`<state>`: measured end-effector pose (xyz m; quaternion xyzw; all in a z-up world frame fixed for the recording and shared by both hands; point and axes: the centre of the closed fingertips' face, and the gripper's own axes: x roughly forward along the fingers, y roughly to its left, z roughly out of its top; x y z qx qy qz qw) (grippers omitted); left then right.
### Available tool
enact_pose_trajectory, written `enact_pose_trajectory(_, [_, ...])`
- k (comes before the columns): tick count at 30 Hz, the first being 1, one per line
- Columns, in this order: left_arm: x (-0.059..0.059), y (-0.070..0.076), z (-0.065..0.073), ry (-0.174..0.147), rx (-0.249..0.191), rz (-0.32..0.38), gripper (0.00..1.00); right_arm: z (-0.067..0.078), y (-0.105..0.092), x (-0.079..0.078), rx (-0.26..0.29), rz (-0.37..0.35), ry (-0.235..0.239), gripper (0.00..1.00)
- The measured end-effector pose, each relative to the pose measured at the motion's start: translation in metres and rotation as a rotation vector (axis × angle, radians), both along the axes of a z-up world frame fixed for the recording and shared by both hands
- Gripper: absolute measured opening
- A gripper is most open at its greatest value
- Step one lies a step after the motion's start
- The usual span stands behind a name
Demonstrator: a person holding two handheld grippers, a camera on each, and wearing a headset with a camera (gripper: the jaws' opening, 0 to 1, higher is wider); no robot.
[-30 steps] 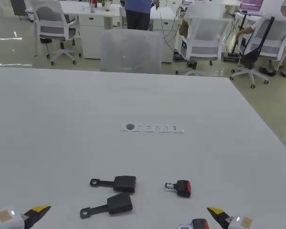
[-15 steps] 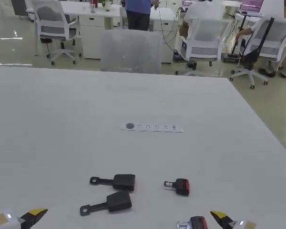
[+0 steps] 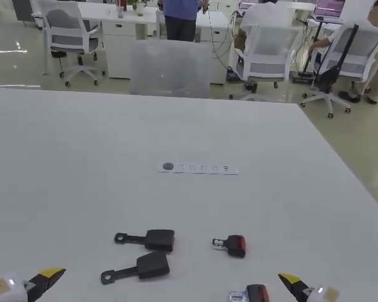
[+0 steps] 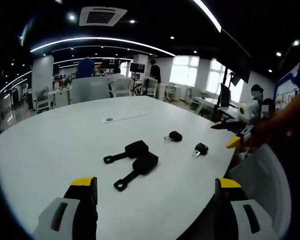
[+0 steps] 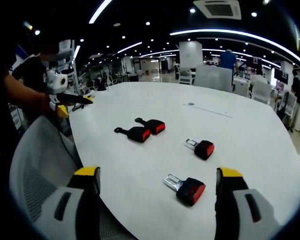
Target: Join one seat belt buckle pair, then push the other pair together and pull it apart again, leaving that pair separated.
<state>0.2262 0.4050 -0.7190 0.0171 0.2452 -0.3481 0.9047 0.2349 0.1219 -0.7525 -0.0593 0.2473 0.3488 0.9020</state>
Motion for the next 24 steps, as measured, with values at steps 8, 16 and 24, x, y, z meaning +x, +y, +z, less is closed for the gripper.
enact_pose_trajectory(8, [0.005,-0.002,0.008,-0.035,-0.025,0.038,1.0,0.005,-0.003,0.004,0.015,-0.033,-0.021,0.98])
enact_pose_trajectory(16, [0.012,-0.005,0.012,-0.047,-0.03,0.047,0.99,0.006,-0.004,0.007,0.019,-0.031,-0.023,0.97])
enact_pose_trajectory(24, [0.02,-0.011,0.015,-0.055,-0.027,0.024,0.98,0.005,-0.003,0.011,0.008,-0.011,-0.018,0.97])
